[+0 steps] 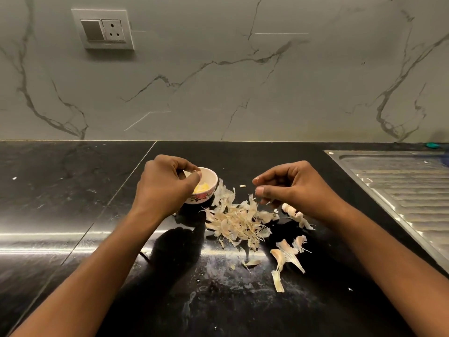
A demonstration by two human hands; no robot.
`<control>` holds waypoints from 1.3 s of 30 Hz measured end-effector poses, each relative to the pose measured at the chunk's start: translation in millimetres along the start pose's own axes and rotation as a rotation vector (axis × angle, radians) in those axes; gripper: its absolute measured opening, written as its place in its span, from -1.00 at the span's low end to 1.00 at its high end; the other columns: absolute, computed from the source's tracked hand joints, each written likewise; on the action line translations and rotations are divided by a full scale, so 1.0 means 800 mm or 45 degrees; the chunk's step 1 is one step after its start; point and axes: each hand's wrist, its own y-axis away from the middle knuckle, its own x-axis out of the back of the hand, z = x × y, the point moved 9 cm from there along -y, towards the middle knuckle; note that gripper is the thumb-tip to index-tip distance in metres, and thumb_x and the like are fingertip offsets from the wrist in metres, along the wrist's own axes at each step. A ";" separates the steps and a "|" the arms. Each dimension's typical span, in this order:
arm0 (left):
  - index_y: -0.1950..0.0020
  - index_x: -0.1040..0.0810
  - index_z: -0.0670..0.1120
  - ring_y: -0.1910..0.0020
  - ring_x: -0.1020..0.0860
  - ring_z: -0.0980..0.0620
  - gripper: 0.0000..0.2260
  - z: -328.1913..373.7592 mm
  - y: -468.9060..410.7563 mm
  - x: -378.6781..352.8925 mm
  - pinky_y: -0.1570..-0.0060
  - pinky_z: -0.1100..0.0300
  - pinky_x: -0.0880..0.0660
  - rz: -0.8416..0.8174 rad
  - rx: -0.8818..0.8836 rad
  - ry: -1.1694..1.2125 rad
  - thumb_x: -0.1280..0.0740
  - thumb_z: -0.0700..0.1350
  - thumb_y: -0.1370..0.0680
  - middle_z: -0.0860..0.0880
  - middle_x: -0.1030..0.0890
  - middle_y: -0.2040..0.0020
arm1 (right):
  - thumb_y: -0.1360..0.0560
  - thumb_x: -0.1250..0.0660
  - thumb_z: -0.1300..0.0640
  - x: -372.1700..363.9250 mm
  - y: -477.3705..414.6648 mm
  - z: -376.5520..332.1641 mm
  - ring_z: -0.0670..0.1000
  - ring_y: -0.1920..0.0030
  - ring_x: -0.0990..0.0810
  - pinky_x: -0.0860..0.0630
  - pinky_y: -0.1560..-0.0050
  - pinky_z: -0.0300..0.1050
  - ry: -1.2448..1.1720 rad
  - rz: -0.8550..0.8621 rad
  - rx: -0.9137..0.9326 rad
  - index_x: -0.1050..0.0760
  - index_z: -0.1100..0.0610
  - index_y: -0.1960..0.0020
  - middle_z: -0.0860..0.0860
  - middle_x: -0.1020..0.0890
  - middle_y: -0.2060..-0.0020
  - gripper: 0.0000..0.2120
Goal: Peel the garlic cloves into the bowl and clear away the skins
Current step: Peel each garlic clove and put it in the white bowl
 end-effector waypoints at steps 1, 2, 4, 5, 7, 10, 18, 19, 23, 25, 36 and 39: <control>-0.09 -0.78 -0.02 0.37 -0.54 0.10 -0.87 0.009 0.004 0.000 0.31 0.19 -0.48 0.008 -0.026 0.026 -0.51 -0.06 -0.56 0.09 -0.60 0.35 | -0.53 -0.55 0.21 0.002 0.000 -0.002 0.08 0.14 -0.78 -0.74 0.05 0.07 0.018 -0.008 0.003 -0.73 0.14 -0.11 0.06 -0.79 0.13 -0.84; -0.07 -0.78 -0.02 0.37 -0.56 0.11 -0.88 0.021 0.009 -0.003 0.31 0.23 -0.49 0.001 -0.058 0.063 -0.51 -0.06 -0.57 0.11 -0.61 0.36 | -0.52 -0.55 0.18 0.005 0.001 -0.003 0.08 0.18 -0.77 -0.73 0.08 0.04 0.031 -0.037 -0.005 -0.73 0.14 -0.10 0.06 -0.79 0.15 -0.84; 0.00 -0.78 0.00 0.43 -0.57 0.14 -0.95 0.043 0.022 -0.012 0.34 0.25 -0.53 -0.042 -0.126 0.162 -0.52 -0.08 -0.57 0.12 -0.59 0.44 | -0.52 -0.56 0.14 0.005 0.004 -0.006 0.07 0.24 -0.73 -0.69 0.17 -0.05 0.052 -0.174 -0.036 -0.75 0.16 -0.07 0.11 -0.78 0.16 -0.85; 0.05 -0.77 0.01 0.47 -0.55 0.13 -0.97 0.054 0.031 -0.021 0.37 0.21 -0.55 -0.087 -0.159 0.216 -0.52 -0.09 -0.57 0.08 -0.58 0.47 | -0.52 -0.56 0.14 0.004 0.008 -0.006 0.06 0.25 -0.71 -0.66 0.20 -0.08 0.074 -0.253 -0.048 -0.75 0.17 -0.06 0.13 -0.77 0.17 -0.85; 0.12 -0.76 0.02 0.49 -0.51 -0.05 -0.94 0.068 0.046 -0.042 0.40 0.06 -0.53 -0.191 -0.211 0.293 -0.53 -0.09 -0.57 -0.01 -0.56 0.47 | -0.53 -0.56 0.16 0.009 0.012 -0.007 0.05 0.27 -0.69 -0.63 0.23 -0.11 0.116 -0.349 -0.057 -0.75 0.19 -0.05 0.15 -0.76 0.20 -0.86; 0.13 -0.75 0.01 0.51 -0.39 0.05 -0.93 0.077 0.065 -0.071 0.41 0.13 -0.38 -0.341 -0.244 0.354 -0.54 -0.06 -0.56 -0.04 -0.53 0.48 | -0.54 -0.55 0.19 0.026 0.012 -0.004 0.04 0.28 -0.69 -0.61 0.27 -0.15 0.165 -0.322 -0.047 -0.75 0.19 -0.05 0.15 -0.76 0.22 -0.88; 0.19 -0.71 0.06 0.50 -0.39 0.18 -0.83 0.085 0.077 -0.087 0.38 0.25 -0.33 -0.441 -0.315 0.292 -0.50 0.05 -0.58 0.04 -0.51 0.50 | -0.54 -0.56 0.18 0.072 -0.001 0.029 -0.06 0.28 -0.70 -0.63 0.23 -0.09 0.471 -0.094 -0.092 -0.78 0.07 0.04 0.00 -0.75 0.29 -0.97; 0.19 -0.71 0.06 0.51 -0.39 0.17 -0.83 0.085 0.077 -0.087 0.38 0.27 -0.33 -0.441 -0.310 0.291 -0.50 0.05 -0.58 0.05 -0.51 0.50 | -0.53 -0.56 0.18 0.072 -0.001 0.030 -0.11 0.29 -0.67 -0.62 0.23 -0.11 0.502 -0.102 -0.091 -0.78 0.05 0.04 -0.04 -0.74 0.29 -0.94; 0.17 -0.72 0.05 0.51 -0.40 0.16 -0.84 0.084 0.076 -0.086 0.39 0.29 -0.33 -0.436 -0.303 0.287 -0.49 0.03 -0.59 0.07 -0.51 0.51 | -0.50 -0.57 0.18 0.061 0.000 0.038 -0.04 0.21 -0.70 -0.62 0.10 -0.07 0.593 -0.242 -0.119 -0.79 -0.04 0.04 -0.02 -0.77 0.23 -0.87; 0.16 -0.73 0.05 0.51 -0.40 0.16 -0.85 0.083 0.076 -0.086 0.39 0.26 -0.35 -0.434 -0.305 0.282 -0.49 0.03 -0.59 0.05 -0.52 0.50 | -0.49 -0.58 0.18 0.059 0.001 0.040 -0.01 0.12 -0.74 -0.66 0.00 -0.04 0.603 -0.276 -0.131 -0.79 -0.05 0.02 -0.06 -0.78 0.17 -0.85; 0.11 -0.74 0.04 0.51 -0.42 0.16 -0.89 0.084 0.076 -0.083 0.40 0.27 -0.37 -0.401 -0.321 0.299 -0.50 0.01 -0.59 0.03 -0.53 0.48 | -0.48 -0.62 0.09 0.055 0.009 0.042 0.18 0.04 -0.73 -0.66 -0.12 0.18 0.502 -0.376 -0.164 -0.75 0.02 -0.07 0.12 -0.75 0.13 -0.81; 0.11 -0.74 0.04 0.51 -0.42 0.15 -0.89 0.082 0.074 -0.082 0.40 0.31 -0.36 -0.393 -0.314 0.308 -0.50 0.02 -0.59 0.05 -0.52 0.49 | -0.52 -0.58 0.01 0.055 0.011 0.046 0.20 0.04 -0.71 -0.64 -0.06 0.22 0.532 -0.423 -0.197 -0.75 -0.03 -0.05 0.08 -0.75 0.13 -0.87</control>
